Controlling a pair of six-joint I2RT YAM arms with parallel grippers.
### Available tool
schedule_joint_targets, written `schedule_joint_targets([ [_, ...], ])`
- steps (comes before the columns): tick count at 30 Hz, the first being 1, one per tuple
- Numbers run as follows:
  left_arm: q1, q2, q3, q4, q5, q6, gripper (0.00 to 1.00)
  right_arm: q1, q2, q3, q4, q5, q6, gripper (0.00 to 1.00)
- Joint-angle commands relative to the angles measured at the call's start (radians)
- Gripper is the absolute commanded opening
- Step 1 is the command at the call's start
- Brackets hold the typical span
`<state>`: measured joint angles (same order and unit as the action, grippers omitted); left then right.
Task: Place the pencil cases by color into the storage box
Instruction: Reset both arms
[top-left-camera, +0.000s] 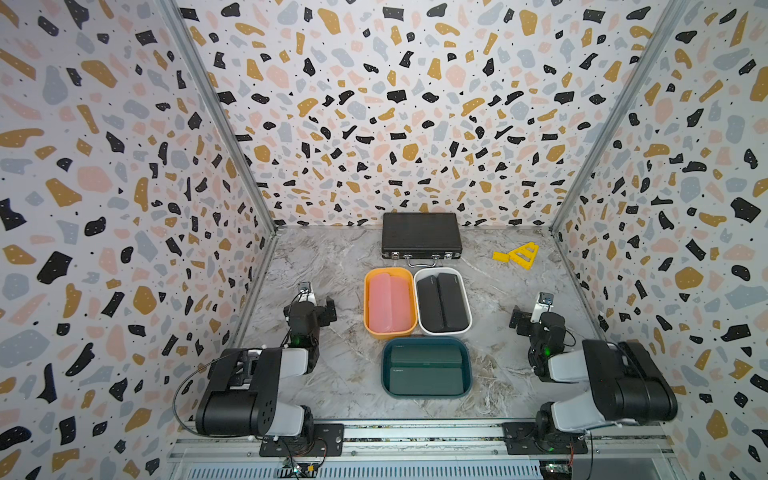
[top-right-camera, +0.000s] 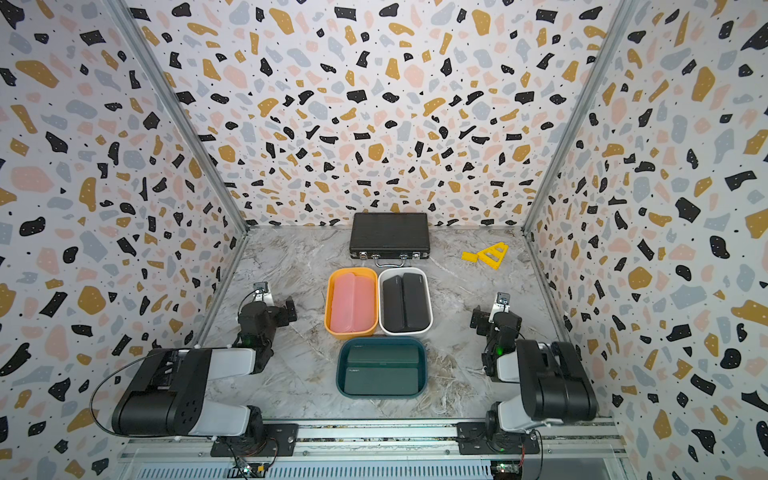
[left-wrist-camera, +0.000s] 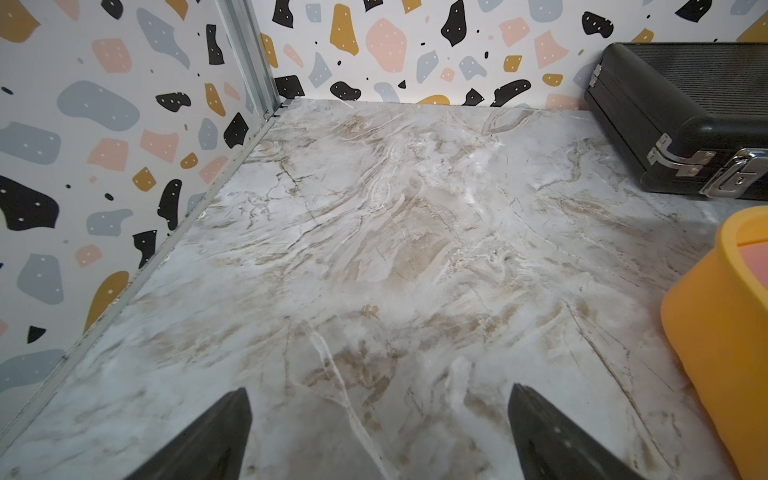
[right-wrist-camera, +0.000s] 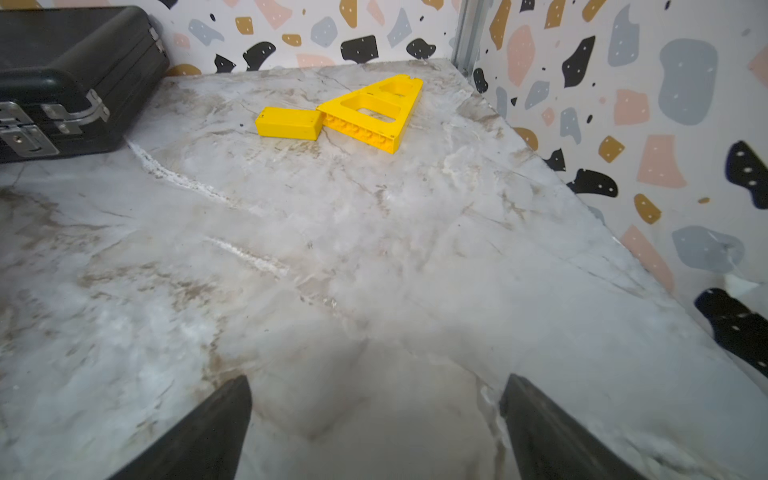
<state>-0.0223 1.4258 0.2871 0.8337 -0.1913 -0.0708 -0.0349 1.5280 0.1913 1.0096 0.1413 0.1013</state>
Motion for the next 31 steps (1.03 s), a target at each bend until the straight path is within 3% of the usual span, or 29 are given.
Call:
schedule_joint_targets([
  [1,0.002,-0.011,0.017,0.034,0.006,0.004,1.00,-0.003,-0.042,0.127,-0.101,-0.046,-0.023,1.00],
  [2,0.002,-0.010,0.017,0.036,0.005,0.004,1.00,-0.003,0.010,0.157,-0.085,-0.098,-0.040,1.00],
  [3,0.002,-0.011,0.017,0.035,0.005,0.004,1.00,0.001,-0.019,0.192,-0.204,-0.117,-0.059,1.00],
  [5,0.002,-0.011,0.017,0.036,0.004,0.004,1.00,0.001,0.007,0.170,-0.112,-0.121,-0.058,1.00],
  [6,0.002,-0.011,0.017,0.036,0.005,0.003,1.00,0.001,-0.022,0.177,-0.178,-0.117,-0.058,1.00],
  [8,0.002,-0.011,0.017,0.035,0.005,0.005,1.00,0.001,-0.002,0.163,-0.109,-0.121,-0.059,1.00],
  [10,0.002,-0.009,0.018,0.033,0.004,0.004,1.00,0.001,-0.028,0.178,-0.184,-0.117,-0.058,1.00],
  [15,-0.003,-0.005,0.028,0.018,0.008,0.017,1.00,0.000,-0.007,0.168,-0.128,-0.120,-0.060,1.00],
  [18,-0.004,0.008,0.050,-0.004,0.117,0.057,1.00,0.001,-0.005,0.171,-0.134,-0.120,-0.060,1.00],
  [31,-0.004,0.000,0.042,0.000,0.116,0.057,1.00,0.001,-0.013,0.170,-0.145,-0.118,-0.058,1.00],
])
